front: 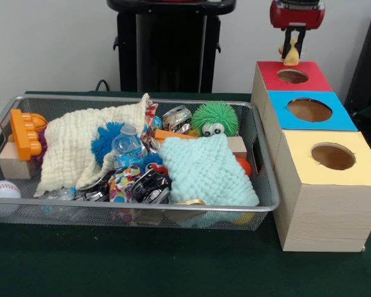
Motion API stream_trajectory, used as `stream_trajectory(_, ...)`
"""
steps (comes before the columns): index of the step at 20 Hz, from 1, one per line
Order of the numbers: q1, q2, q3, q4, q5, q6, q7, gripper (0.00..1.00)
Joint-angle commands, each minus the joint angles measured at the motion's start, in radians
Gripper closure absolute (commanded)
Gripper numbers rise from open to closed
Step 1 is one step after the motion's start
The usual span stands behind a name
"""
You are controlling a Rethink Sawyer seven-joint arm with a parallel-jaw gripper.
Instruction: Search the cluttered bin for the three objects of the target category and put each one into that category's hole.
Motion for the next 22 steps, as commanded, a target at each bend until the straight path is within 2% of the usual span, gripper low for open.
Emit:
stream_trajectory(1,-0.065,0.037,-0.05,-0.134,0.052,0.056,0.156,1.0)
stream_trajectory(12,-0.072,-0.042,-0.057,-0.148,0.047,0.181,0.14,1.0)
stream_trajectory(22,-0.057,0.099,-0.019,-0.158,0.093,-0.023,0.213,1.0)
